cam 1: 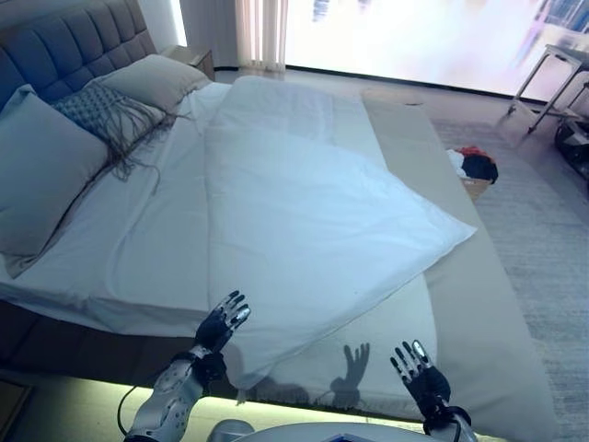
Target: Make the bed neatly
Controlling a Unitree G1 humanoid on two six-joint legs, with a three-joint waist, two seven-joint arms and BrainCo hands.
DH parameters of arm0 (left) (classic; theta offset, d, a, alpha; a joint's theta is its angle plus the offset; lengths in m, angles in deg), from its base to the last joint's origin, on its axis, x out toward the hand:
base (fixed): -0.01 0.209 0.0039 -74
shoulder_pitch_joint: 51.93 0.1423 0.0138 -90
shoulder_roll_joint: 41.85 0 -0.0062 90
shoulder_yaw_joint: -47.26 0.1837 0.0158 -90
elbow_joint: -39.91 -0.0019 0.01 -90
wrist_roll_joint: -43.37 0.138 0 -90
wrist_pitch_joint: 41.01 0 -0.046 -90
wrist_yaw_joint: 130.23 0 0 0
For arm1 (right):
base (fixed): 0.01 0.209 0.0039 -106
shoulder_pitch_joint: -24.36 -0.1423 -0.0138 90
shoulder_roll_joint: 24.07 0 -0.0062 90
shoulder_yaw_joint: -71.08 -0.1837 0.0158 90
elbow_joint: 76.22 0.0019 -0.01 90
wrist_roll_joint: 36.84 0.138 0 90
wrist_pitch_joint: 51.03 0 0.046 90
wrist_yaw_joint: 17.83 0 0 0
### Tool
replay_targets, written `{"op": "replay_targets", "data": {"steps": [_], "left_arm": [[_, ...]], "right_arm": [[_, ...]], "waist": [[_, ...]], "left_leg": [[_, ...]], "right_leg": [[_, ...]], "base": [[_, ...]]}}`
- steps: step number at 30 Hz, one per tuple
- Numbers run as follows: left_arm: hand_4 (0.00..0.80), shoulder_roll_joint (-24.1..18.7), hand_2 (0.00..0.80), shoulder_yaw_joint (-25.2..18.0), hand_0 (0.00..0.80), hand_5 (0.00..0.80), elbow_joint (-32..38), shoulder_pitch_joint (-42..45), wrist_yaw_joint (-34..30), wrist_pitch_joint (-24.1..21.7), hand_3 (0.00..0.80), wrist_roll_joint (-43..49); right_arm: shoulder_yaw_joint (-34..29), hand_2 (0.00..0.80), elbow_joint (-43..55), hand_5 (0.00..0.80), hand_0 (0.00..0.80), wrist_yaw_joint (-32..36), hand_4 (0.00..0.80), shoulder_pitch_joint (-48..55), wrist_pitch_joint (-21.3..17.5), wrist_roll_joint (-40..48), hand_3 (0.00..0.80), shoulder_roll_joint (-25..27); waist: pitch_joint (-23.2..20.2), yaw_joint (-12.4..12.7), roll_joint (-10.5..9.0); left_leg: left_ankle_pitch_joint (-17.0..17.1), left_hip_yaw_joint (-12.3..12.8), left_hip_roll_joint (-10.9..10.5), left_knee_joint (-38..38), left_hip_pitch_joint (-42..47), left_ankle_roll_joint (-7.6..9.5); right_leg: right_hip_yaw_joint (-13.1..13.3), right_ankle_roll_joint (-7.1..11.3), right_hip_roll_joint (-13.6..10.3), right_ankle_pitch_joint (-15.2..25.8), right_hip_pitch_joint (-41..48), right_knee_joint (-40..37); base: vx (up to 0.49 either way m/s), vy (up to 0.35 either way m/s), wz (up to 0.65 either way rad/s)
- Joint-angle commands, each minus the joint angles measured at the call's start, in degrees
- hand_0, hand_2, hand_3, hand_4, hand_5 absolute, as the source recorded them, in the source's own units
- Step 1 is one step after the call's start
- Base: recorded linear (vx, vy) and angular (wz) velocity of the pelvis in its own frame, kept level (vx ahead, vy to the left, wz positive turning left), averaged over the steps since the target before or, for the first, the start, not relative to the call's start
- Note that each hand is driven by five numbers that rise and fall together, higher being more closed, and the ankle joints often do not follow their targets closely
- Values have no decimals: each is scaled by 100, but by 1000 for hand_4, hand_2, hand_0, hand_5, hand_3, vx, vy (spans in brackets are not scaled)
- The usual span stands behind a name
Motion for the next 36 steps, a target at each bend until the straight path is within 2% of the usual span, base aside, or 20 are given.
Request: {"op": "replay_targets", "data": {"steps": [1,3,5,7,9,11,14,18,22,27,29,32,36], "left_arm": [[0,-231,0,-126,0,0,625,-213,-103,-194,0,112],[0,-267,0,-145,0,0,663,-232,-4,-236,0,80],[0,-365,0,-226,0,0,760,-246,95,-273,0,54],[0,-357,0,-272,0,0,708,-218,178,-231,0,159],[0,-353,0,-368,0,0,677,-125,93,-256,0,128],[0,-382,0,-469,0,0,755,129,-29,-306,0,340],[0,-343,0,-477,0,0,773,285,-24,-341,0,528],[0,-340,0,-431,0,0,683,334,-78,-171,0,629],[0,-358,0,-177,0,0,544,137,-64,-108,0,707],[0,-545,0,148,0,0,393,-547,160,-189,0,310],[0,-607,0,287,0,0,412,-865,261,-173,0,80],[0,-634,0,381,0,0,552,-1018,333,-169,0,-146],[0,-484,0,410,0,0,807,-761,313,-58,0,-131]], "right_arm": [[-176,0,-47,0,0,313,0,-250,-174,-21,0,19],[-192,0,-164,0,0,461,0,-316,-123,-71,0,-13],[-93,0,-296,0,0,667,0,-431,-149,-4,0,-31],[-49,0,-399,0,0,512,0,-499,-112,-1,0,-78],[76,0,-211,0,0,540,0,-505,-183,-186,0,-100],[164,0,-113,0,0,521,0,-441,-172,-58,0,-108],[77,0,-313,0,0,512,0,-521,-62,-108,0,-143],[8,0,-698,0,0,273,0,-626,-37,254,0,-230],[-77,0,-1723,0,0,24,0,-1061,-165,337,0,-128],[-363,0,-2904,0,0,491,0,-2083,-38,1586,0,146],[-612,0,-3219,0,0,513,0,-2555,106,1841,0,463],[-719,0,-3280,0,0,573,0,-2909,198,1944,0,771],[-842,0,-3046,0,0,491,0,-2637,94,1687,0,695]], "waist": [[256,-43,-384],[321,-30,-430],[442,103,-538],[501,192,-579],[546,241,-578],[536,253,-540],[520,313,-469],[513,348,-376],[636,467,-196],[933,666,50],[1125,718,203],[1257,766,333],[1182,801,359]], "left_leg": [[-200,96,-175,-9,68,648],[-233,115,-96,124,-31,651],[-246,150,32,394,-291,610],[-218,118,87,458,-394,556],[-212,108,154,360,-228,518],[-163,88,246,209,-105,464],[-92,237,335,106,2,385],[-9,533,477,147,31,242],[0,555,474,233,-24,193],[-37,448,389,582,-720,205],[-63,340,336,785,-1064,235],[-71,296,306,872,-1245,248],[-128,339,272,996,-1144,276]], "right_leg": [[23,474,-326,2640,-228,-1427],[67,449,-264,2539,-252,-1370],[-98,420,-166,2283,-142,-1394],[-134,429,-79,2276,18,-1584],[-271,443,-120,2337,-9,-1514],[-285,425,27,2167,88,-1610],[-406,388,158,2118,360,-1892],[-656,329,180,2136,541,-2072],[-826,331,170,2214,586,-2166],[-1038,323,48,2324,136,-2112],[-1066,286,-28,2306,-95,-2014],[-1076,211,-25,2258,-143,-2046],[-1189,218,-179,2207,11,-1985]], "base": [[5,-169,-2],[-51,-229,1],[-106,-281,6],[-9,-233,16],[61,-173,24],[64,-115,9],[72,-80,0],[86,-47,14],[57,-17,8],[-180,-23,-17],[-282,44,-45],[-165,66,-14],[44,133,9]]}}
